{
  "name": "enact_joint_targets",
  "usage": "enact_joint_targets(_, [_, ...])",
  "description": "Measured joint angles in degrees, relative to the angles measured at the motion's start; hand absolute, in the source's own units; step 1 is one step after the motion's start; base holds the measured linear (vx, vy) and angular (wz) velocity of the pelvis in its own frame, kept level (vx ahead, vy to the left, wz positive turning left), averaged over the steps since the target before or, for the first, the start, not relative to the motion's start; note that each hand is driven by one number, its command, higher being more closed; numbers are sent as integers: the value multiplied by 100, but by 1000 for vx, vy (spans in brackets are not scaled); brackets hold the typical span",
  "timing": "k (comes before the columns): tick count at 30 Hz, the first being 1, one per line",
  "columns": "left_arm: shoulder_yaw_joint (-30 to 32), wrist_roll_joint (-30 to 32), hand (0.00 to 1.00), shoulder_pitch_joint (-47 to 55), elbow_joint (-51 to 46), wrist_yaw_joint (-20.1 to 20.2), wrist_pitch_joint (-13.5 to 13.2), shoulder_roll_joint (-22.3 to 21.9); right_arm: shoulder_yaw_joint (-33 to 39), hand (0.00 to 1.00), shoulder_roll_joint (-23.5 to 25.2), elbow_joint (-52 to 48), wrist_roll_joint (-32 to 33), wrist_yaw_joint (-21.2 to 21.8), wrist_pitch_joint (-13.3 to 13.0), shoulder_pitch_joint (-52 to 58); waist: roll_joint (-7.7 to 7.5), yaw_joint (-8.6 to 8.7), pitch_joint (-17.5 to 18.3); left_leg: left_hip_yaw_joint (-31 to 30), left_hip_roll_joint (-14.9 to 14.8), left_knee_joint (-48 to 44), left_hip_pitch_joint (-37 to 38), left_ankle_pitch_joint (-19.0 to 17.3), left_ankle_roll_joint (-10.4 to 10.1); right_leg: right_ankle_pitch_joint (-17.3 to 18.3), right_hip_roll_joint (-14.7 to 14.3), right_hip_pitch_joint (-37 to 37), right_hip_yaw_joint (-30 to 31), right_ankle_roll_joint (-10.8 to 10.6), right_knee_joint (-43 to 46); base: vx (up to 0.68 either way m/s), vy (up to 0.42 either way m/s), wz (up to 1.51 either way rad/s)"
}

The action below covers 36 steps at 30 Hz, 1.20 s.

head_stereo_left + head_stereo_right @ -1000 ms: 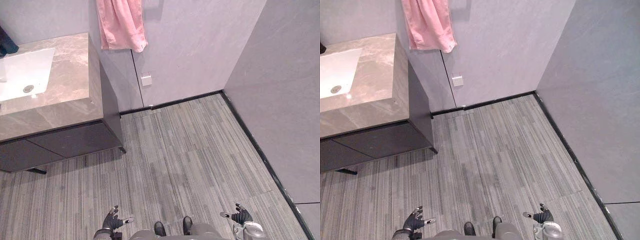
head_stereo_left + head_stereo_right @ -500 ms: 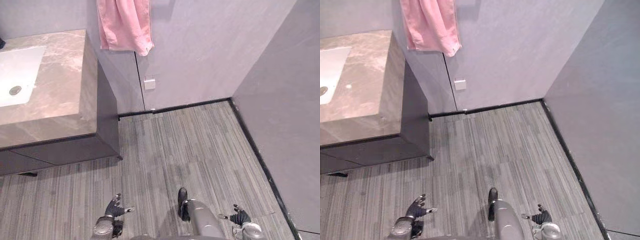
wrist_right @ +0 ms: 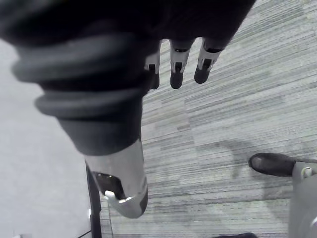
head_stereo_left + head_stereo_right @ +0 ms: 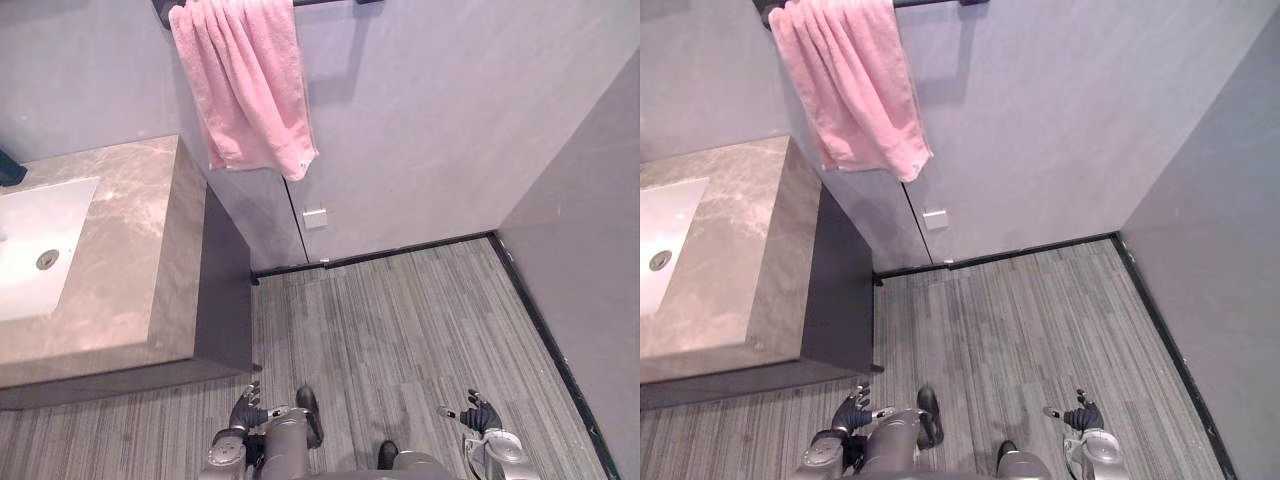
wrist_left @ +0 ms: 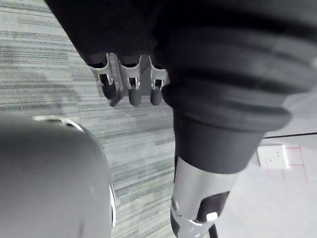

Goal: Organize washtable

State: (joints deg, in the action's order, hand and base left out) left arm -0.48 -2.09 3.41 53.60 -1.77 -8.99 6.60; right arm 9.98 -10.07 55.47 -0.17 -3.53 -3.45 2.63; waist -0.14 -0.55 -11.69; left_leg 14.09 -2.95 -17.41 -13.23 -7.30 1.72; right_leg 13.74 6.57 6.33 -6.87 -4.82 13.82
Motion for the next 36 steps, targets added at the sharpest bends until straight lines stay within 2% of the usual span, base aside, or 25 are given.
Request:
enact_joint_targets(1, [-1,0,0,42,4,7,5,25,-52,0,18,-4,-52,7,-4,-8,-14,-23,5,63,50,71,260,-102,34,-2,113,-388,151,-86,1091,376,209,-17])
enact_joint_targets(2, [-13,-1,0,59,6,11,19,100,-92,0,70,-4,-95,14,-5,-8,-70,0,27,62,157,128,531,-226,128,-152,261,-826,315,-386,2263,388,186,-3])
enact_joint_targets(3, [-28,-1,0,47,5,6,32,142,-103,0,98,-1,-106,22,-4,13,-95,12,42,56,197,123,642,-293,155,-124,298,-996,393,-447,2762,390,127,26])
enact_joint_targets(4, [-137,-2,0,25,-1,2,36,220,-169,0,110,1,-113,41,0,44,-98,59,45,28,239,132,895,-401,192,-12,363,-1258,382,-484,3504,419,77,30])
enact_joint_targets(6, [-165,-3,0,42,0,-19,38,304,-329,0,117,0,-117,67,-1,-2,-70,123,41,-16,240,334,1308,-447,213,154,339,-1622,163,-240,3779,413,48,17])
enact_joint_targets(8, [-157,-71,0,13,-1,-80,43,315,-394,0,114,-5,-117,105,-22,-162,22,148,15,-45,115,618,1659,-445,209,289,127,-2008,-194,10,2966,363,-8,7])
enact_joint_targets(9, [-155,-73,0,-1,-1,-82,46,312,-394,0,114,-5,-117,106,-26,-178,34,154,14,-71,79,659,1718,-445,209,285,55,-2089,-248,21,2665,415,-105,22])
enact_joint_targets(10, [-152,-75,0,-33,0,-83,47,310,-393,0,100,-2,-117,106,-28,-180,75,208,-10,-189,-9,713,1838,-462,179,208,-133,-2193,-234,98,1979,349,-126,49])
enact_joint_targets(11, [-153,-76,0,-22,7,-83,49,301,-393,0,86,0,-116,108,-21,-148,98,311,-24,-337,-85,755,1966,-512,69,-73,-311,-2195,-144,164,1138,362,-143,58])
enact_joint_targets(12, [-161,-75,0,-8,7,-82,49,313,-394,0,89,0,-116,108,-20,-89,41,318,5,-349,-58,754,2015,-542,-29,-376,-379,-2134,-45,154,680,308,-124,59])
enact_joint_targets(13, [-161,-74,0,18,15,-73,41,324,-389,0,89,6,-115,108,-19,37,-111,308,70,-445,35,740,2120,-631,-211,-1160,-347,-2120,138,321,193,468,-196,52])
enact_joint_targets(14, [-131,-72,0,0,143,-76,64,148,-315,0,-28,196,-112,104,0,110,77,284,109,-626,-168,709,2247,-829,-435,-1224,-443,-2088,34,481,552,465,-211,50])
enact_joint_targets(16, [-110,-72,0,15,140,-78,72,55,-260,0,-2,205,-105,103,17,167,126,299,139,-658,-329,364,2167,-815,-530,-990,-479,-1934,-143,545,480,363,-224,52])
enact_joint_targets(18, [20,-72,0,7,58,-48,100,-121,-277,0,113,106,-93,106,28,292,168,287,113,-738,-729,-1591,1361,-737,-844,-820,-619,-1401,-411,667,156,347,-258,63])
enact_joint_targets(20, [120,-73,0,103,-31,-39,103,-222,-302,0,220,-91,-41,95,24,373,179,178,104,-577,-1113,-2782,926,-766,-869,-766,-767,-881,-486,745,-101,266,-133,11])
enact_joint_targets(21, [117,-74,0,139,-29,-24,109,-260,-288,0,274,-202,-17,92,10,351,127,122,103,-413,-1209,-2831,769,-793,-823,-758,-772,-690,-492,756,-247,227,-82,-6])
enact_joint_targets(22, [121,-75,0,129,-45,-8,106,-273,-276,0,288,-274,5,92,-3,342,102,117,99,-344,-1210,-2664,695,-796,-816,-759,-755,-625,-474,755,-319,258,-56,-10])
enact_joint_targets(24, [118,-75,0,108,-84,29,102,-279,-273,0,284,-337,91,91,-35,229,152,54,115,-297,-1136,-1759,540,-793,-807,-773,-710,-539,-383,732,-408,188,42,-20])
enact_joint_targets(25, [114,-76,0,81,-68,28,103,-280,-262,0,278,-302,134,87,-35,132,166,15,116,-402,-979,-907,500,-737,-797,-773,-644,-554,-310,701,-406,187,132,-29])
enact_joint_targets(26, [96,-76,0,47,-58,28,102,-305,-258,0,275,-301,168,78,-43,118,244,-21,143,-611,-805,-42,577,-167,-778,-750,-641,-552,-229,583,-421,180,154,-36])
enact_joint_targets(27, [88,-78,0,43,-5,27,100,-292,-264,0,306,-259,179,68,-37,115,255,-46,156,-654,-731,61,673,66,-729,-734,-627,-523,-122,518,-432,177,140,-22])
enact_joint_targets(28, [72,-78,0,37,53,23,102,-254,-304,0,365,-255,179,75,-32,127,149,-29,178,-655,-590,270,824,137,-665,-790,-552,-427,-55,421,-581,191,134,-12])
enact_joint_targets(29, [59,-76,0,23,96,24,102,-193,-298,0,385,-230,178,72,-30,171,33,-22,165,-601,-500,370,925,145,-649,-786,-444,-336,-18,367,-687,153,95,-1])
enact_joint_targets(31, [57,-74,0,52,154,28,104,-132,-295,0,394,-227,175,68,-31,167,-32,-30,179,-505,-428,471,1049,138,-634,-800,-377,-289,91,345,-732,102,91,-18])
enact_joint_targets(36, [39,-70,0,51,225,26,105,30,-296,0,394,-7,158,71,-53,163,-56,-13,211,-332,-253,951,1408,257,-541,-783,-294,-244,296,279,-826,33,45,-18])
